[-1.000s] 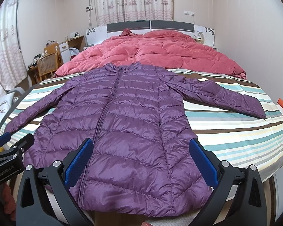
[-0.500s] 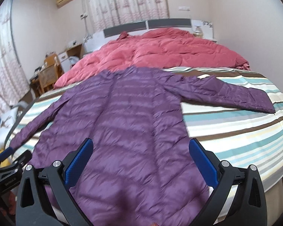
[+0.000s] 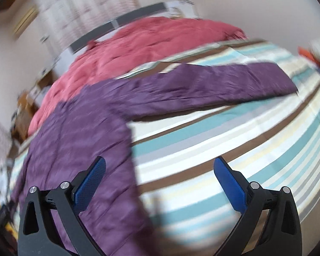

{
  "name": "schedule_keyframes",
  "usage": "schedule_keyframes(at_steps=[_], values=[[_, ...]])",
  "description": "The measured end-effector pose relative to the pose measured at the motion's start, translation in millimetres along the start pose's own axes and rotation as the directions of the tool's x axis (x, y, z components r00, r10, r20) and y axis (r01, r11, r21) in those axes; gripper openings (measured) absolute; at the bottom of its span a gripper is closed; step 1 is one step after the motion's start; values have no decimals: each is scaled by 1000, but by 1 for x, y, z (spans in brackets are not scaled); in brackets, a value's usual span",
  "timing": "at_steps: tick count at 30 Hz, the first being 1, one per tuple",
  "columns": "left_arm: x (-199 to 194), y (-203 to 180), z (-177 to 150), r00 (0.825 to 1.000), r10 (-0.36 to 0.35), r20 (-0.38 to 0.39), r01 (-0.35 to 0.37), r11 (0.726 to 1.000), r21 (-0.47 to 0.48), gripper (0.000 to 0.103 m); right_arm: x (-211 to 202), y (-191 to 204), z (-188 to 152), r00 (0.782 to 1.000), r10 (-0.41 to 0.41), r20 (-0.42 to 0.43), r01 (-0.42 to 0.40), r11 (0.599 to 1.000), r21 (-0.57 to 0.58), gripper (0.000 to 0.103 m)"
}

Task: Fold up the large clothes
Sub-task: 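Reach the right gripper to the jacket sleeve cuff and close on it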

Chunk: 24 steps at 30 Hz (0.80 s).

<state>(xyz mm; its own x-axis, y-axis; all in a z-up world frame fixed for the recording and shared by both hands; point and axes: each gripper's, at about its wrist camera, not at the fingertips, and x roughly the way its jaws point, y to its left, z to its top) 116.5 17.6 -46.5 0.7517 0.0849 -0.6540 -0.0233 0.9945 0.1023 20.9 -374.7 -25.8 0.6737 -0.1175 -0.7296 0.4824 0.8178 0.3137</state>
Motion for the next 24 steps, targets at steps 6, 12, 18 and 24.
schedule_keyframes(at_steps=[6, 12, 18, 24], values=[[34, 9, 10, 1000, 19, -22, -19, 1000, -11, 101, 35, -63, 34, 997, -68, -34, 73, 977, 198, 79], [64, 24, 6, 996, 19, -89, -26, 997, -79, 101, 54, -112, 54, 995, -90, -31, 95, 919, 383, 73], [79, 23, -3, 994, 71, -84, -74, 997, -28, 101, 65, -151, 70, 995, -96, 32, 63, 836, 546, 65], [87, 21, -9, 991, 85, -99, -87, 996, -12, 101, 74, -167, 81, 989, -133, 66, 67, 797, 601, 56]])
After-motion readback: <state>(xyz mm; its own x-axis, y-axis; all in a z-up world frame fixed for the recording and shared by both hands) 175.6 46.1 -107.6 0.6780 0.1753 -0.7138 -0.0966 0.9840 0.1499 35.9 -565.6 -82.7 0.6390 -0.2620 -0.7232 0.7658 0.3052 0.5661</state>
